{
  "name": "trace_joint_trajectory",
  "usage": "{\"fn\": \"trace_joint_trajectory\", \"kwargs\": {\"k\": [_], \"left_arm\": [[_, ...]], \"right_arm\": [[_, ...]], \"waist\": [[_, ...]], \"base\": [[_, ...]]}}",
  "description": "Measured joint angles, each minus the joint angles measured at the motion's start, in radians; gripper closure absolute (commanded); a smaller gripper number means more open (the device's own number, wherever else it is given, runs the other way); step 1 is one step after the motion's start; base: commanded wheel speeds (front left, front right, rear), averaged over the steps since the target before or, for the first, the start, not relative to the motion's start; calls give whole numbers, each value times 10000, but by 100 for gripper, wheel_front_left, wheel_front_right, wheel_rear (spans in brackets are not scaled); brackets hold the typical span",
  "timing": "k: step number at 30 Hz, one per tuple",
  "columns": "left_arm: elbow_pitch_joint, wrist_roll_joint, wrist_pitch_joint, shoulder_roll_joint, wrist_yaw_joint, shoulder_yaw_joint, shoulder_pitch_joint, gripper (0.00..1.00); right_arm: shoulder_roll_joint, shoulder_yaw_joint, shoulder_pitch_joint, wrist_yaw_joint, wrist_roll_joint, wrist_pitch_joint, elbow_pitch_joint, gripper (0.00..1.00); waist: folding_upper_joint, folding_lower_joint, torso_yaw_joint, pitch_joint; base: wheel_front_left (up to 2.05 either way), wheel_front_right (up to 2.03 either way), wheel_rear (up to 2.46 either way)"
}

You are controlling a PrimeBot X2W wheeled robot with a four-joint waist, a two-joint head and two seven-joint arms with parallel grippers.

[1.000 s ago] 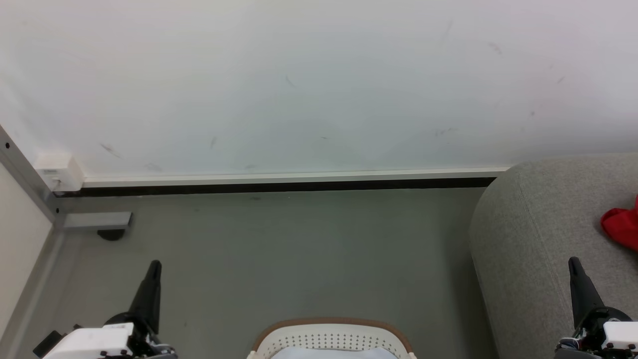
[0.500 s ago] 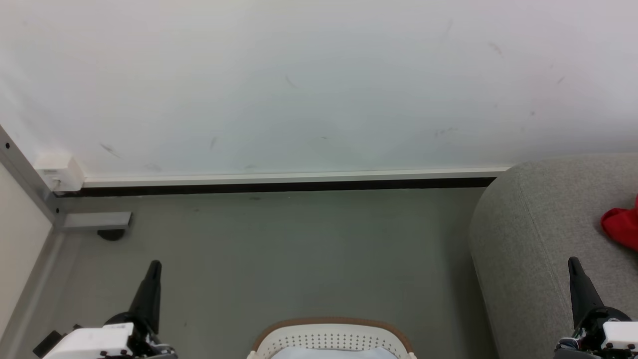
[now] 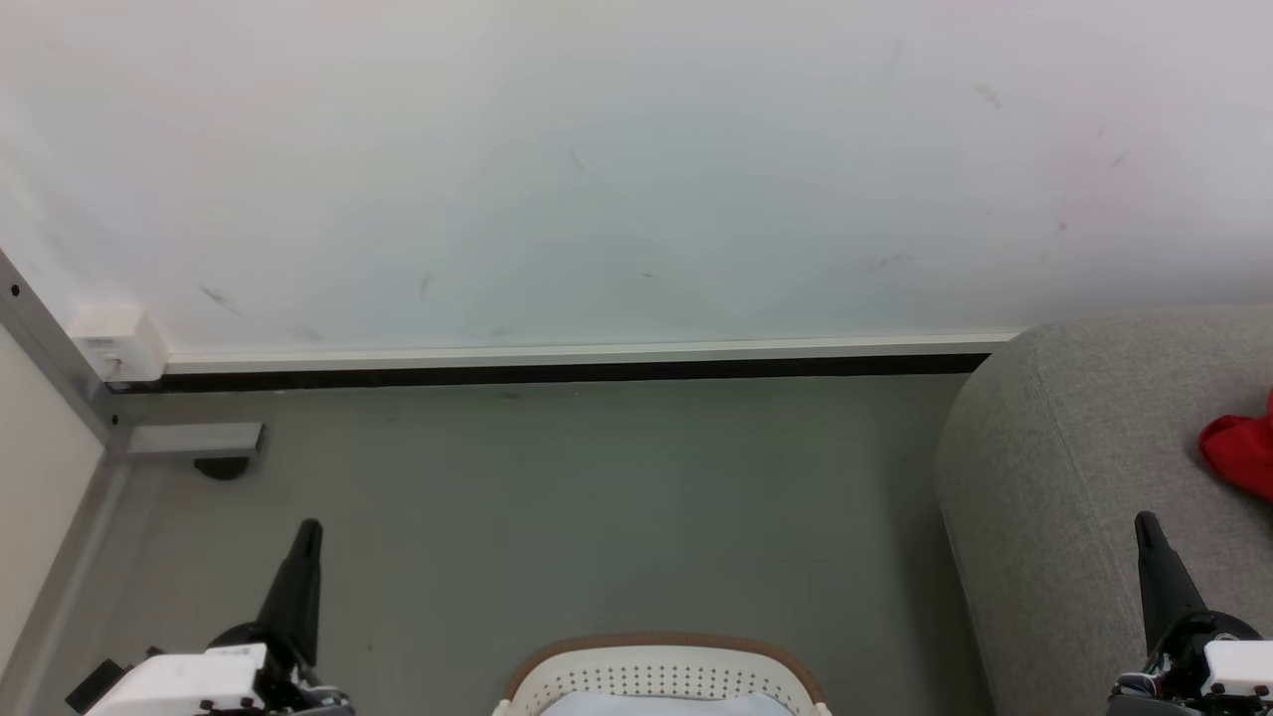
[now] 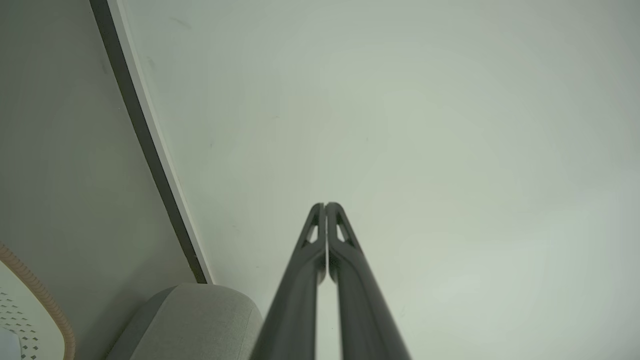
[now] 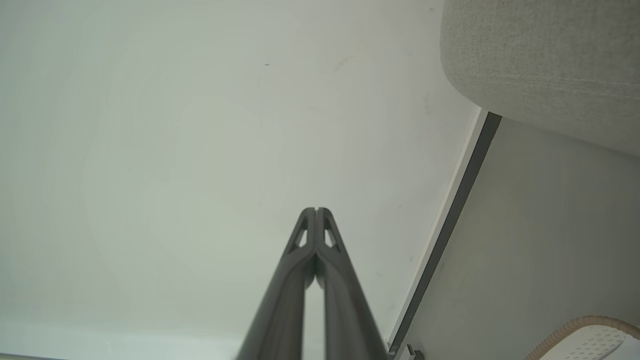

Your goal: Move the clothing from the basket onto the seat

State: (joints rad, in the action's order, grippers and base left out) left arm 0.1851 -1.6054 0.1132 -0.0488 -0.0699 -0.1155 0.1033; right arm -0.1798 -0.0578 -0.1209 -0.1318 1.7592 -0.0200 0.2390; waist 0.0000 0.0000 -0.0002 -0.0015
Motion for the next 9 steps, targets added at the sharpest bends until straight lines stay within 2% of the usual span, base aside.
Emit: {"fn": "trace_joint_trajectory", "kwargs": {"k": [9], "left_arm": [[0,0,0,0,0,0,0,100]], "right_arm": [[-58,-75,1,0,44,-77,-17,100]], "waist": [[0,0,0,0]], "base": [[0,0,0]]}}
